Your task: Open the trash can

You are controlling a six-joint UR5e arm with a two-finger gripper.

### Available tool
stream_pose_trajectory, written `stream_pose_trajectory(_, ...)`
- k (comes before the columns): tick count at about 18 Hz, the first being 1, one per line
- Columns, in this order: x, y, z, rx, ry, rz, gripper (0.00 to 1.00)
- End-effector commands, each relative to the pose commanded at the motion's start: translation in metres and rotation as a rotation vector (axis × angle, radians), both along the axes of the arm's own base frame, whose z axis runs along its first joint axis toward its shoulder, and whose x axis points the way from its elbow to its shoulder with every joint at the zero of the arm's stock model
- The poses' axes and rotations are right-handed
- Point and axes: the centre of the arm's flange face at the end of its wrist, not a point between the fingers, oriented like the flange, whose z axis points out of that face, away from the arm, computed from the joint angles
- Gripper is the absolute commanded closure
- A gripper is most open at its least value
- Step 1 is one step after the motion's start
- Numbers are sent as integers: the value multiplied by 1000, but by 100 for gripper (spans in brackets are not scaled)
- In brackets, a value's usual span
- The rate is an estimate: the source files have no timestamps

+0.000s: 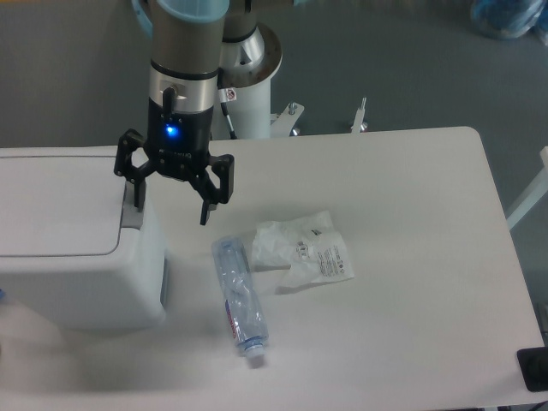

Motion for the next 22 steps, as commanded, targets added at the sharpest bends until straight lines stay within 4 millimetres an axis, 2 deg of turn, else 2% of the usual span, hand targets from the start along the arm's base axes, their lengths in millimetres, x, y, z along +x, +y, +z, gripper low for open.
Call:
stream_pose_trajectory(17,0,0,0,7,4,4,0)
stream_pose_trajectory(20,-1,2,12,40,32,1,0)
stream_pose_trajectory(22,-5,6,31,85,74,-7,0)
